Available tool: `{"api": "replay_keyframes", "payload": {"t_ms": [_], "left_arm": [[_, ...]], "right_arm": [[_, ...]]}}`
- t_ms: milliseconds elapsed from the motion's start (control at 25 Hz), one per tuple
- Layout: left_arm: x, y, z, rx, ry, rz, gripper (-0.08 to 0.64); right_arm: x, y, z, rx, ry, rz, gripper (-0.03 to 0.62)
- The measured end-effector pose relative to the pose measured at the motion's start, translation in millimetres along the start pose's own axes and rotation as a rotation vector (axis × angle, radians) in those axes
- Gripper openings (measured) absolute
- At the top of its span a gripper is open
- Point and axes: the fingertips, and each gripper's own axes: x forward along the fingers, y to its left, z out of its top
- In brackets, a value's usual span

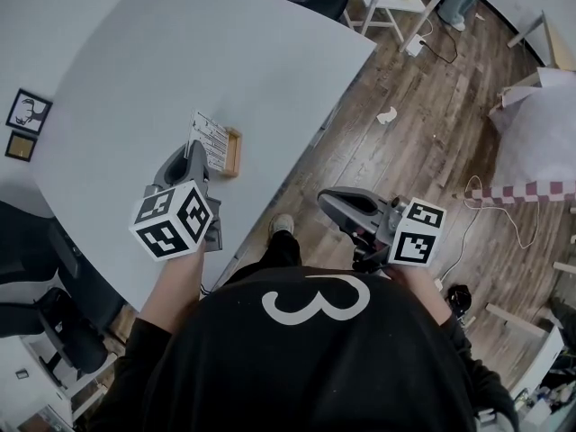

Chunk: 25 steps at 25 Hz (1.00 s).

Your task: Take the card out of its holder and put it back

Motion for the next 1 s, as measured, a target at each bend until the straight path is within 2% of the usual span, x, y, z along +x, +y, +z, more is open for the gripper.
{"api": "replay_keyframes", "payload": {"t_ms": [240, 640, 880, 1000], "left_arm": [[1, -4, -1, 0.029, 0.005, -0.001, 0.026], [1, -2, -3, -0.002, 0.016, -0.004, 0.026], [8, -2, -35, -0.057, 0.102, -0.018, 0.025], [10, -5, -47, -0.037, 0.105, -0.019, 0.025]], "right_arm": [[-3, -2, -2, 0.005, -0.004, -0.002, 0.006], [-5, -3, -2, 0.008, 0.000, 0.002, 0.006], [-5, -3, 0, 0.006, 0.002, 0.002, 0.006], [-7, -3, -1, 0.007, 0.005, 0.002, 0.006]]}}
